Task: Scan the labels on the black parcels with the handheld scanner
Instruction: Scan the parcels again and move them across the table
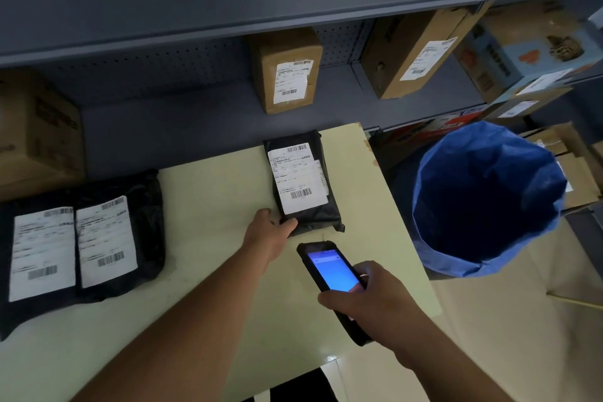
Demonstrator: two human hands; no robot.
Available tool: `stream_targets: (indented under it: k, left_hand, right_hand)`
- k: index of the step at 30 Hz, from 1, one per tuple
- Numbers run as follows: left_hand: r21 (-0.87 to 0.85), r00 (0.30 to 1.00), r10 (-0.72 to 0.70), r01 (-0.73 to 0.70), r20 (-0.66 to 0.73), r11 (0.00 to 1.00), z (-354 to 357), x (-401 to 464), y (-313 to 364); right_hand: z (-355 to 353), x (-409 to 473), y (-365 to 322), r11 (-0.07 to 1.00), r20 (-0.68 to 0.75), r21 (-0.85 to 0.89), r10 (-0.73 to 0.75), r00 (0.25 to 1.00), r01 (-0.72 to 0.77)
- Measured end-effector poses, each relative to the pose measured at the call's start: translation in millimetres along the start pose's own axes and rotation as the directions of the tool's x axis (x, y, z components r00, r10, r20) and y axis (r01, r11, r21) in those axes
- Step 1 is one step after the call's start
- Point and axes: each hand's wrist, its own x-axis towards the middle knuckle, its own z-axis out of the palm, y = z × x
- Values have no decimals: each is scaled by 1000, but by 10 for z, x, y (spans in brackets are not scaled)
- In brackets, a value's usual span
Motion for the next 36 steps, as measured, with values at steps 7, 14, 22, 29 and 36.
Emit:
stream_targets:
  k: [7,14,22,29,36]
  left_hand:
    - [-15,999,10,-10,-36,1000,-485,-150,-216]
    - [-15,995,7,-8,-98,1000,-1127,-340,-503]
    - [-106,986,11,-29,-165,994,-1871,-570,-798]
    - [-191,967,4,-54,-255,980,-2443,-751,-1085]
    - [-204,921,-51,-32,-385,978,-3072,-796,-1473]
  right_hand:
    - [352,-133,-202,997,59,-51,-50,997,54]
    - [788,-321,-380,988,106,-111,-93,990,104]
    - [1321,-535,-593,974,149,-158,-140,979,163]
    - [1776,-685,-829,952,174,-216,-179,968,215]
    - [2170,-779,-997,932,213,-264,-196,957,250]
